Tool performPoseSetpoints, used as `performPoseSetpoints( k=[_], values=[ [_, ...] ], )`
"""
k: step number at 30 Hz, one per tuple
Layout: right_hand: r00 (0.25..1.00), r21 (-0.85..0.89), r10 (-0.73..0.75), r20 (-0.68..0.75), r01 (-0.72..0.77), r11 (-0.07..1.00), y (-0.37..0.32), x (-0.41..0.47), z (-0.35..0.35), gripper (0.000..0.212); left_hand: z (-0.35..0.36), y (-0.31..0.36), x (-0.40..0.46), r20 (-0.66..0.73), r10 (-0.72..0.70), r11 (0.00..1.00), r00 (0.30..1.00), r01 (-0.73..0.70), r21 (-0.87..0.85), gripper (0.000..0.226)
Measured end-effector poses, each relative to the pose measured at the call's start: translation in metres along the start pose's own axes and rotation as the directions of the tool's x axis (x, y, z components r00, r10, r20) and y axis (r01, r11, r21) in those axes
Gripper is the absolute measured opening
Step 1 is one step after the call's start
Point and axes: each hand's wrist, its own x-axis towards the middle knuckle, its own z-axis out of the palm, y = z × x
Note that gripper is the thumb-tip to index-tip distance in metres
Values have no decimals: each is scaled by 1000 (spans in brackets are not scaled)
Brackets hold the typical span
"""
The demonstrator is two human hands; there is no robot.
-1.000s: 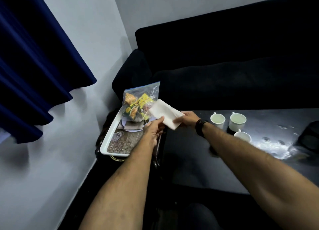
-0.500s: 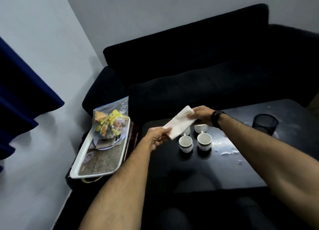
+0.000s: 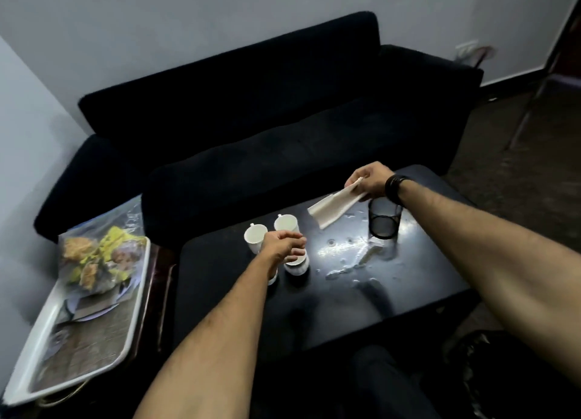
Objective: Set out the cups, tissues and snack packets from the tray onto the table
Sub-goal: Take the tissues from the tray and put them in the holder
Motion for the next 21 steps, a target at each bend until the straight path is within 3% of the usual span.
performPoseSetpoints(
  k=[2,5,9,14,21],
  values=[
    [988,-53,8,-152,-16,998,10,5,-27,25,19,0,9,14,34,984,999,-36,177,17],
    [955,-130,-8,-297,-32,991,22,9,-56,28,38,-3,21,69,149,874,986,-164,457,25],
    [942,-270,-47,-332,-48,962,35,16,-78,32,57,-9,28,173,170,655,970,-242,716,40],
    [962,-427,-60,-266,-61,902,48,25,-77,19,70,-17,36,218,139,556,966,-259,790,56],
    [988,-552,-56,-141,-32,833,68,49,-56,25,74,-32,44,215,146,552,966,-260,792,69]
  ],
)
